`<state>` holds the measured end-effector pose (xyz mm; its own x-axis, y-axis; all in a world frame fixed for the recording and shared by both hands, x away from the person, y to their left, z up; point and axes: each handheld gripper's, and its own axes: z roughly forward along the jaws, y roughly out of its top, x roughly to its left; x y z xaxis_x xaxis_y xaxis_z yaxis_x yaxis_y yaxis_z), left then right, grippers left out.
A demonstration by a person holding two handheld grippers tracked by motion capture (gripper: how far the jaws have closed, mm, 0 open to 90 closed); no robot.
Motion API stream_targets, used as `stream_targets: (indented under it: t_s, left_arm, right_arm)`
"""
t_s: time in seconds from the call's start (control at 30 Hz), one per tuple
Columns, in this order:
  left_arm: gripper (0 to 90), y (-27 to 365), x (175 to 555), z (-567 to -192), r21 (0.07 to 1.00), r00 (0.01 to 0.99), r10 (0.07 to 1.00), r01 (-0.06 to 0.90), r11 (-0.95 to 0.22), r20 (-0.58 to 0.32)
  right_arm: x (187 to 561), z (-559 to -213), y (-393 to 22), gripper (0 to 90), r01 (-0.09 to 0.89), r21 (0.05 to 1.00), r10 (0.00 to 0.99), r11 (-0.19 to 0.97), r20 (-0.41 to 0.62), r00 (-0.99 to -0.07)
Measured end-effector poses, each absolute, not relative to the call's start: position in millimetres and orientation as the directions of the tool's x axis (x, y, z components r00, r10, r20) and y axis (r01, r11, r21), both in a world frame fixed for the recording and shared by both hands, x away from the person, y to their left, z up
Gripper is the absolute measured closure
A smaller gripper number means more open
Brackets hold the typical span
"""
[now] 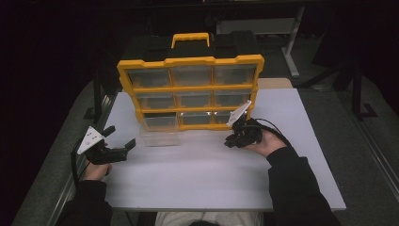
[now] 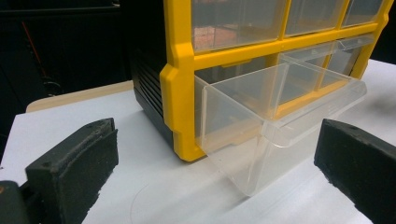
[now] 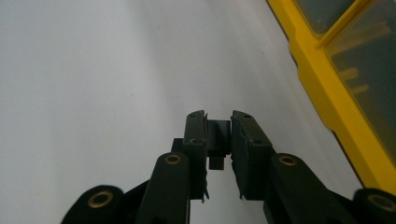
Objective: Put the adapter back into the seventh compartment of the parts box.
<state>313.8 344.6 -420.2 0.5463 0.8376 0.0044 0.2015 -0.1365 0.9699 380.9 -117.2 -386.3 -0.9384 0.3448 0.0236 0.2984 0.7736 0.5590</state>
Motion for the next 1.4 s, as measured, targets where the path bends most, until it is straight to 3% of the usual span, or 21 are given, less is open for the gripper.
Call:
stream_targets:
  t_s: [1.4]
  left_arm:
    - [0.0, 344.6, 313.9, -420.3, 0.969, 0.547, 0.837, 0.201, -0.142, 0.009]
  right_arm:
    - [390.3, -331.7, -87.4, 75.0, 0.212, 0.57, 0.291, 0.794, -0.05, -0.956]
